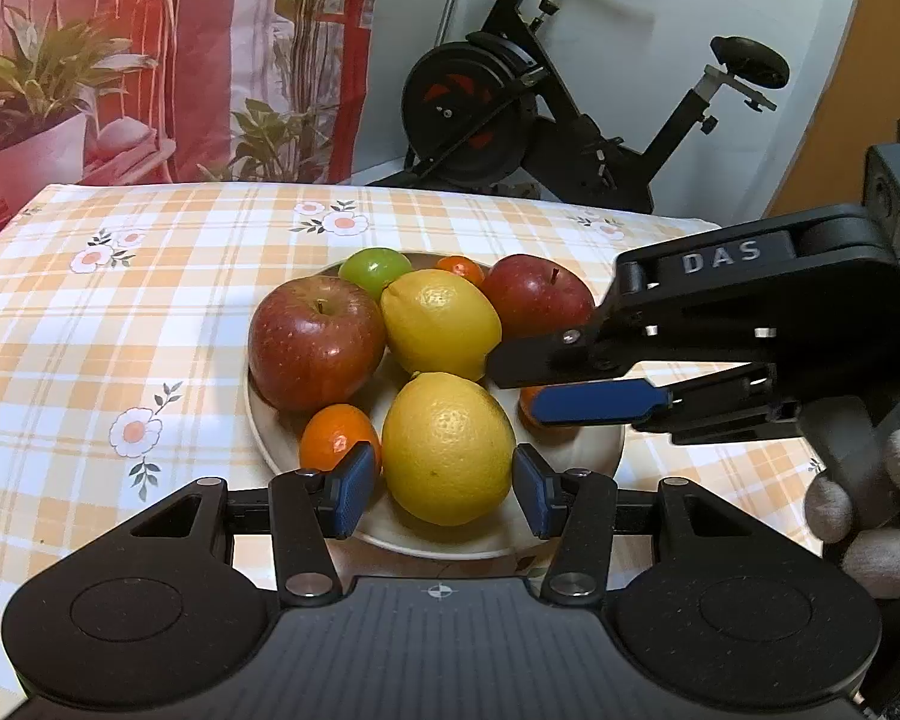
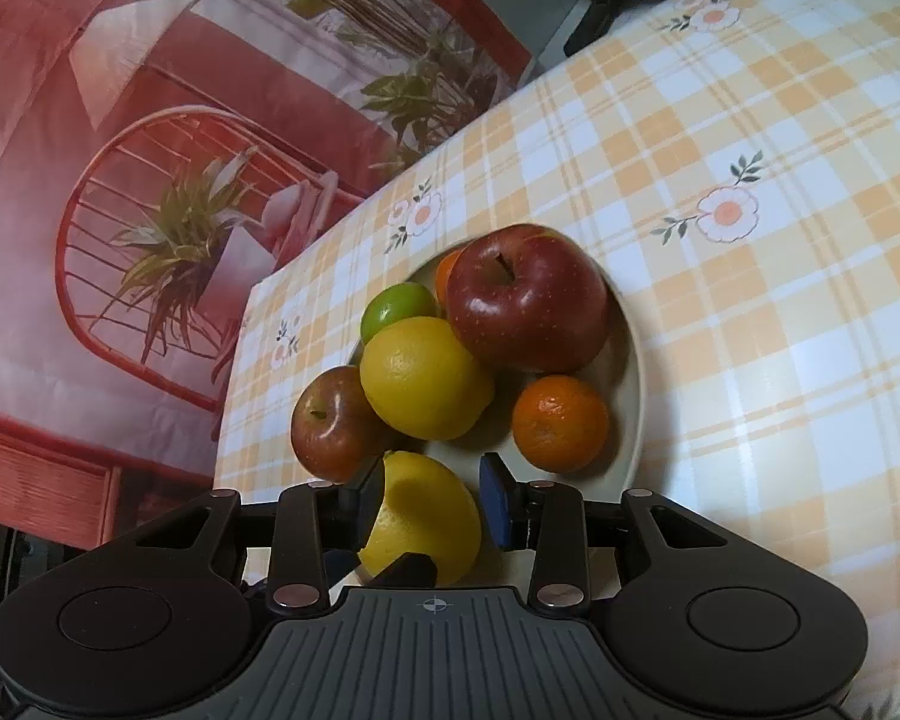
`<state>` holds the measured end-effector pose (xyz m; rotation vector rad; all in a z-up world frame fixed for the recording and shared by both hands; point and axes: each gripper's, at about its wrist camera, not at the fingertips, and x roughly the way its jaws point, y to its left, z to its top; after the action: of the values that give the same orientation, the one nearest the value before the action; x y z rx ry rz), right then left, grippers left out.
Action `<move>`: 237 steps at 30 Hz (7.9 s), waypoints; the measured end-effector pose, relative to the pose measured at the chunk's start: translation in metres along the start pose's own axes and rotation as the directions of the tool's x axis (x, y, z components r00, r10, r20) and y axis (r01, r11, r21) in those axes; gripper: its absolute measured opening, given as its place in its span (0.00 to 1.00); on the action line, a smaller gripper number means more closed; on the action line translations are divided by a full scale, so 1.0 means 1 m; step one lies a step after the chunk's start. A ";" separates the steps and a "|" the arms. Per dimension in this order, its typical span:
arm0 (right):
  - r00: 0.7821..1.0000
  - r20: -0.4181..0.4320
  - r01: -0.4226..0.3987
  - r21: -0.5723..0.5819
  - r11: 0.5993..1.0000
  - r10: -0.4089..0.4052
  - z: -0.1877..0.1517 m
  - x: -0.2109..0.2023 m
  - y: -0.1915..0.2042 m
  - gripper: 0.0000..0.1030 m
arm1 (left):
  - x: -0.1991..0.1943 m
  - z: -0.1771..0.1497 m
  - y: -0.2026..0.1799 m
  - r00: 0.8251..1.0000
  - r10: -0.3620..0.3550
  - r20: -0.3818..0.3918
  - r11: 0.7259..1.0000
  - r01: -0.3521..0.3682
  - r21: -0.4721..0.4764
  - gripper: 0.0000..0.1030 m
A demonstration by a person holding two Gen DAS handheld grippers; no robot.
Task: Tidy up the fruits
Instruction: 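Open both tools and withdraw them from the grapefruit, then close the right tool on a tangerine while the left tool approaches an orange, then close the left tool on the orange and lift it while the right tool lifts the tangerine, then carry the orange and tangerine over the plate and lower them with both tools, then open both tools to release the fruits onto the plate and withdraw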
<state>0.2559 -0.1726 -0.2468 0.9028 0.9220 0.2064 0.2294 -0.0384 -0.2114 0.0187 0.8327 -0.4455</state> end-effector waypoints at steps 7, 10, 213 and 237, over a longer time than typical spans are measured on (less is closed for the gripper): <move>0.998 0.053 0.026 -0.070 0.997 -0.022 -0.002 -0.025 0.004 0.34 | -0.021 0.003 0.003 0.999 0.019 0.048 0.999 -0.017 -0.034 0.51; 0.996 0.088 0.043 -0.102 0.994 -0.034 -0.004 -0.039 0.003 0.34 | -0.033 0.003 0.002 0.997 0.036 0.070 0.999 -0.033 -0.038 0.51; 0.955 0.289 0.227 -0.568 0.791 -0.067 -0.099 -0.067 0.008 0.38 | -0.066 -0.006 -0.011 0.968 0.187 0.167 0.982 -0.182 -0.045 0.56; 0.951 0.301 0.237 -0.591 0.771 -0.062 -0.133 -0.082 -0.002 0.38 | -0.082 -0.047 -0.017 0.969 0.203 0.140 0.979 -0.198 -0.044 0.56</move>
<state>0.1042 -0.1380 -0.2366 0.2220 0.6029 0.2256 0.1415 -0.0141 -0.1812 0.0427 0.6872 -0.2406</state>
